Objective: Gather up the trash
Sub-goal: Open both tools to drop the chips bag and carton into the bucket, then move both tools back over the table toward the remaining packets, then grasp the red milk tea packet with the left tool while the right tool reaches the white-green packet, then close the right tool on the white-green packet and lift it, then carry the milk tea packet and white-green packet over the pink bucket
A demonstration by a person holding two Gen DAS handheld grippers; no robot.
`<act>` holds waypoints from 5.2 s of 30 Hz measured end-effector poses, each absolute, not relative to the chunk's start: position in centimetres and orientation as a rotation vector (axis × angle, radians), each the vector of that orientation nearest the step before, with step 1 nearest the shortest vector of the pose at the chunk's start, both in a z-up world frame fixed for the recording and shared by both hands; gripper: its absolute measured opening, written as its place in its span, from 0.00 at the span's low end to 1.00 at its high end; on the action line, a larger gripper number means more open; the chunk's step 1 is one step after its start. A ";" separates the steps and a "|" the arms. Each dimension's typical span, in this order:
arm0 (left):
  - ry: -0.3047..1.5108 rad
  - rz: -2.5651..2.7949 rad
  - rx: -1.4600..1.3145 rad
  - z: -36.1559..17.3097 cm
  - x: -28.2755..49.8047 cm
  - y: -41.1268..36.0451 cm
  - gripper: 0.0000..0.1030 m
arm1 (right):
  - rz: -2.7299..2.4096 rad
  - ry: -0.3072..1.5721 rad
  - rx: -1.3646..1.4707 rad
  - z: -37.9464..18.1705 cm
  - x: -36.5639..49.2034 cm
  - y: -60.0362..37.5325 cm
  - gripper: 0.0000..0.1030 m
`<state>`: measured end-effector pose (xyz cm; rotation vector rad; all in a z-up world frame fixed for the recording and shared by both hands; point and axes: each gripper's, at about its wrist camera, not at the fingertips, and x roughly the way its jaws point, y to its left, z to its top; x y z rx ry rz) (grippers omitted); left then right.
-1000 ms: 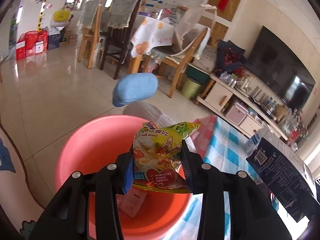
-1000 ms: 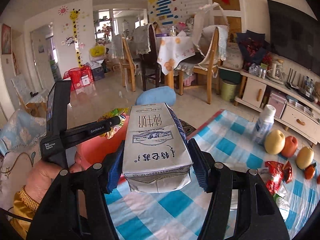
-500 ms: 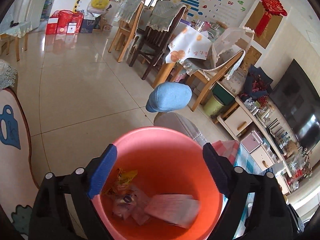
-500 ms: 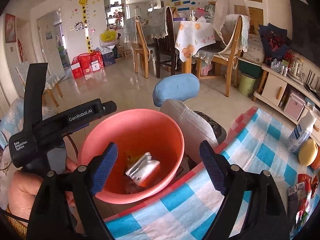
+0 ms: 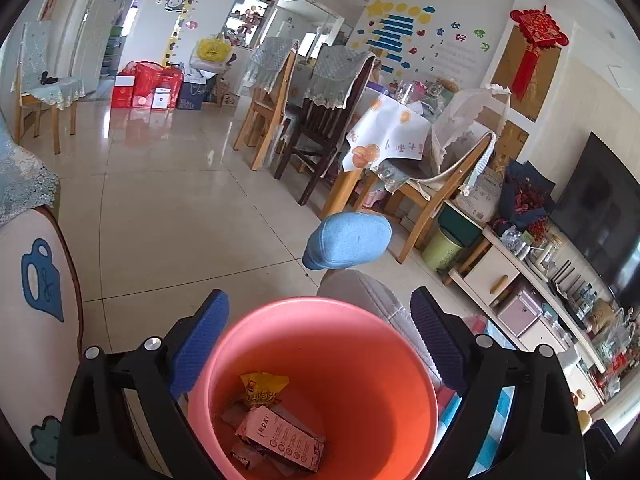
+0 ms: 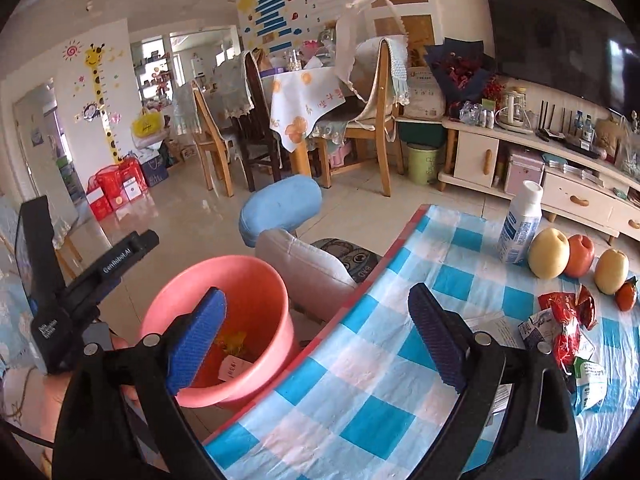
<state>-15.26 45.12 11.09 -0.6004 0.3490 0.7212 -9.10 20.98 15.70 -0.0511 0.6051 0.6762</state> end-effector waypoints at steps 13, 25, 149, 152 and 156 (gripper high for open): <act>0.276 0.774 -0.583 14.5 -17.1 42.8 0.92 | 0.747 0.410 0.021 22.7 -16.3 15.3 0.92; 0.323 0.548 -0.356 17.2 -12.8 33.6 0.93 | 0.417 0.415 0.168 20.0 -12.1 -1.7 0.94; 0.713 0.095 -0.247 8.6 -1.3 20.1 0.47 | 0.438 0.827 -0.138 1.3 1.9 -6.9 0.41; 0.698 0.103 -0.254 8.8 -1.5 20.7 0.47 | 0.402 0.802 -0.136 1.6 1.6 -7.2 0.39; 0.666 0.114 -0.279 9.4 -1.9 21.8 0.47 | 0.353 0.757 -0.125 2.8 0.9 -7.4 0.38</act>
